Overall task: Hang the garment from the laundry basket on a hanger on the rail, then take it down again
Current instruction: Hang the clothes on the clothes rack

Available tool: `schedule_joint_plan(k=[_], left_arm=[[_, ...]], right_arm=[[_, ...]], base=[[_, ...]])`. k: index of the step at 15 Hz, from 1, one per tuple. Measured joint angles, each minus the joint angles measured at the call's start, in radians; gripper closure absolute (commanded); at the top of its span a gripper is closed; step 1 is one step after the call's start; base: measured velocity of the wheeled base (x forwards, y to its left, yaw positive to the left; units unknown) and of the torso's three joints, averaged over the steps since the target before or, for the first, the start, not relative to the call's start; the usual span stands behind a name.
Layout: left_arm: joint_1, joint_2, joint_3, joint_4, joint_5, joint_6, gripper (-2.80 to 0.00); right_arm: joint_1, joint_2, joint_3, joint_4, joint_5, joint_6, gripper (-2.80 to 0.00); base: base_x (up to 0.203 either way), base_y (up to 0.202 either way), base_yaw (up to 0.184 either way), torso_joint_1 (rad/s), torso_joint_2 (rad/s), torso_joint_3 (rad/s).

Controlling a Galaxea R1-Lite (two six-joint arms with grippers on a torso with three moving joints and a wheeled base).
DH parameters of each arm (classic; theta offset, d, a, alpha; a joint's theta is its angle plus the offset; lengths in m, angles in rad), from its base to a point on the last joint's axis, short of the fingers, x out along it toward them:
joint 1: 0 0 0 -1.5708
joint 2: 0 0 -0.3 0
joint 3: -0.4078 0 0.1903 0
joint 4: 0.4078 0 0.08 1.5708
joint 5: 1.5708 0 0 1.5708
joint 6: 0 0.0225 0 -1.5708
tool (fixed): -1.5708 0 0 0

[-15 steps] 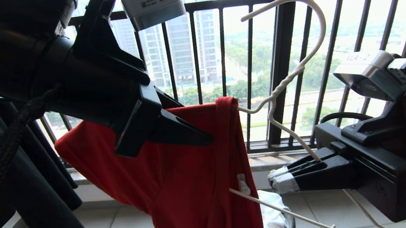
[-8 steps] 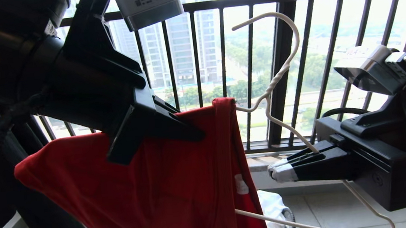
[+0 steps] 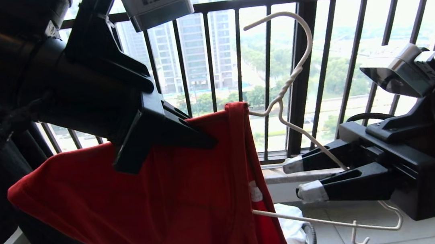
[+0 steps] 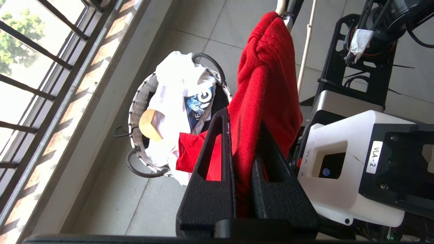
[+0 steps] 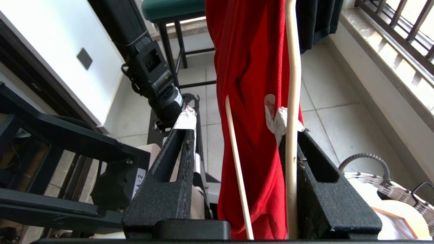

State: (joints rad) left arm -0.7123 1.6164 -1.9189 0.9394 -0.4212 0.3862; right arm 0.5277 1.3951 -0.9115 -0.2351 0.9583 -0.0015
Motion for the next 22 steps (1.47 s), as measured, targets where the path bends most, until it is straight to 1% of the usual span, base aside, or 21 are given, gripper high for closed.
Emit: schedule_joint_plan(k=[2, 4, 7, 9, 11, 13, 14, 15, 17, 18, 19, 20, 21, 22], left_arm=[[0.002, 0.000, 0.000, 0.003, 0.000, -0.001, 0.00], [0.010, -0.003, 0.000, 0.000, 0.002, 0.000, 0.00], [0.016, -0.010, -0.004, 0.001, 0.007, -0.003, 0.00], [0.021, -0.012, -0.006, 0.001, 0.009, -0.004, 0.00], [0.038, -0.013, -0.011, -0.004, 0.011, -0.001, 0.00], [0.071, -0.012, -0.013, -0.038, 0.011, -0.001, 0.00], [0.100, -0.009, -0.013, -0.077, 0.010, -0.006, 0.00], [0.130, -0.004, -0.013, -0.127, 0.008, -0.015, 0.00], [0.184, 0.008, -0.013, -0.230, 0.004, -0.044, 0.00], [0.200, 0.014, -0.013, -0.254, 0.001, -0.051, 0.00], [0.208, 0.022, -0.013, -0.272, -0.002, -0.070, 0.00], [0.215, 0.034, -0.010, -0.308, -0.002, -0.104, 0.00], [0.218, 0.047, -0.006, -0.353, -0.003, -0.134, 0.00], [0.220, 0.062, 0.001, -0.401, -0.003, -0.156, 0.00]], right_arm=[[-0.014, 0.003, -0.006, 0.000, -0.001, 0.000, -2.80], [-0.049, 0.010, -0.023, 0.002, -0.005, 0.000, -2.80], [-0.141, 0.033, -0.063, 0.002, -0.016, 0.001, -2.80], [-0.224, 0.045, -0.102, 0.005, -0.016, 0.008, -2.80], [-0.317, 0.057, -0.156, 0.009, -0.016, 0.051, -2.80], [-0.381, 0.064, -0.205, 0.015, -0.017, 0.117, -2.80], [-0.394, 0.064, -0.218, 0.027, -0.017, 0.127, -1.77], [-0.400, 0.063, -0.229, 0.054, -0.017, 0.128, 0.00], [-0.395, 0.053, -0.243, 0.117, -0.017, 0.126, 0.00], [-0.376, 0.047, -0.249, 0.145, -0.018, 0.126, 0.00], [-0.350, 0.040, -0.258, 0.181, -0.023, 0.124, 0.00], [-0.315, 0.034, -0.275, 0.238, -0.037, 0.122, 0.00], [-0.273, 0.032, -0.295, 0.293, -0.064, 0.121, 0.00], [-0.222, 0.038, -0.315, 0.345, -0.112, 0.120, 0.00]], base=[[0.000, 0.000, 0.000, 0.000, 0.00, 0.000], [0.000, 0.000, 0.000, 0.000, 0.00, 0.000], [0.000, 0.000, 0.000, 0.000, 0.00, 0.000], [0.000, 0.000, 0.000, 0.000, 0.00, 0.000], [0.000, 0.000, 0.000, 0.000, 0.00, 0.000], [0.000, 0.000, 0.000, 0.000, 0.00, 0.000], [0.000, 0.000, 0.000, 0.000, 0.00, 0.000], [0.000, 0.000, 0.000, 0.000, 0.00, 0.000], [0.000, 0.000, 0.000, 0.000, 0.00, 0.000], [0.000, 0.000, 0.000, 0.000, 0.00, 0.000], [0.000, 0.000, 0.000, 0.000, 0.00, 0.000], [0.000, 0.000, 0.000, 0.000, 0.00, 0.000], [0.000, 0.000, 0.000, 0.000, 0.00, 0.000], [0.000, 0.000, 0.000, 0.000, 0.00, 0.000]])
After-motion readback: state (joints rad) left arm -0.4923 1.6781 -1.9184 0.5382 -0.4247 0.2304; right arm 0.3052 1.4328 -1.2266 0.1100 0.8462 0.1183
